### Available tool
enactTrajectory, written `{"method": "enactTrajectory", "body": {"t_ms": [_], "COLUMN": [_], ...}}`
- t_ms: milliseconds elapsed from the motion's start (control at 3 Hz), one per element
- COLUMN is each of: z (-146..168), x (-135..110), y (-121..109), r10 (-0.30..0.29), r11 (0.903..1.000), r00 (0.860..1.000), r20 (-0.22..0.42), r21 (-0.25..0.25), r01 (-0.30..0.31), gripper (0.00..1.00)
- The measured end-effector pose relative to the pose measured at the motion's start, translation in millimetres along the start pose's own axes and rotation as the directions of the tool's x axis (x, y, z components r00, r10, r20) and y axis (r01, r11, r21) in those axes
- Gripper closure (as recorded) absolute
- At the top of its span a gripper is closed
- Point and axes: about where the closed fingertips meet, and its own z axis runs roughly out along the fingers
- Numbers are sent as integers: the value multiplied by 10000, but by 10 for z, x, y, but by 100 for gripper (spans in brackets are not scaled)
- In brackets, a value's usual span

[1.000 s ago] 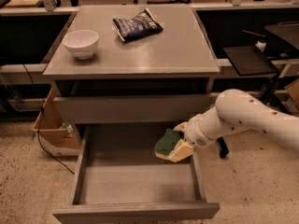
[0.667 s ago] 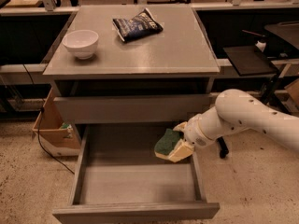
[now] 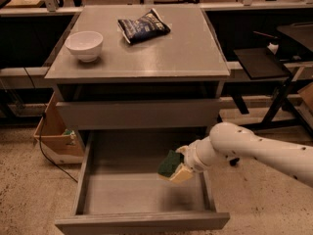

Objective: Place sponge into middle drawer

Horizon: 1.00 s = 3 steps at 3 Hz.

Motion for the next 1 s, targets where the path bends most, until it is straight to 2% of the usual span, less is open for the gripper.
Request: {"method": "enactTrajectory", "body": {"t_ms": [667, 1000], "z": [1139, 1453], "x": [339, 448], "y": [-271, -321], "r10": [-307, -320], "r11": [9992, 9993], "r00": [9993, 9992], "r20": [-191, -252], "r21": [266, 202], "r01": [312, 325], "gripper": [100, 100]}}
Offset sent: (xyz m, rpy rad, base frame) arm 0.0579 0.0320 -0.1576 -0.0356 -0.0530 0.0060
